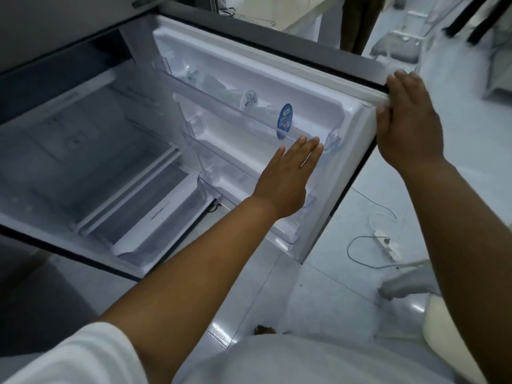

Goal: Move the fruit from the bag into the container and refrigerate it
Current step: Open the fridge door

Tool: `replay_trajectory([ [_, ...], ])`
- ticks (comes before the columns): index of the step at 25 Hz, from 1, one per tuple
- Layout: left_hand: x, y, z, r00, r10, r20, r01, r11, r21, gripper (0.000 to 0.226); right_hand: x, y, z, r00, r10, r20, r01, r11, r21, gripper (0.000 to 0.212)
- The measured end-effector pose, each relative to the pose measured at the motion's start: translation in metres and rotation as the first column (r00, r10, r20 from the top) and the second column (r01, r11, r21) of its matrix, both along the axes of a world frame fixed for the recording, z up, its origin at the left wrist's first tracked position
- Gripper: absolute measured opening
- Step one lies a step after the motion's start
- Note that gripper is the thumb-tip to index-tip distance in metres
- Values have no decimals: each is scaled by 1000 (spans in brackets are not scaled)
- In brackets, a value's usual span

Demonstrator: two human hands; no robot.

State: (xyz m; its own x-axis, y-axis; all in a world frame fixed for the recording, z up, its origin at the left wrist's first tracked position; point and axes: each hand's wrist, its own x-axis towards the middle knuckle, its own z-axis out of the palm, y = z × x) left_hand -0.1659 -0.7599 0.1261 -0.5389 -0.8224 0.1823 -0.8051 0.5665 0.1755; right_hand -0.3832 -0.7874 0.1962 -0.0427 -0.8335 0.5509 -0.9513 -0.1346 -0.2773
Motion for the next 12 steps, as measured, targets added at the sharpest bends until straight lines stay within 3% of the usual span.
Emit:
replay_trajectory([
  [4, -3, -2, 3, 1000, -2, -18, 2, 1000, -1, 80, -2, -5, 1, 999, 8, 40, -9, 1000, 13, 50],
  [7, 2, 19, 5, 969, -43, -245, 18, 995, -100, 65, 21, 11, 1, 996, 50, 76, -39, 989, -146, 53],
  [10, 26, 52, -1, 909, 47, -414, -105, 987, -119, 52, 87, 36, -12, 933, 345, 100, -300, 900, -316, 45],
  [12, 60, 78, -12, 858, 210, -469, -260, 965, -43, 50, 142, 55, -31, 824, 540, 173, -497, 834, -239, 42],
])
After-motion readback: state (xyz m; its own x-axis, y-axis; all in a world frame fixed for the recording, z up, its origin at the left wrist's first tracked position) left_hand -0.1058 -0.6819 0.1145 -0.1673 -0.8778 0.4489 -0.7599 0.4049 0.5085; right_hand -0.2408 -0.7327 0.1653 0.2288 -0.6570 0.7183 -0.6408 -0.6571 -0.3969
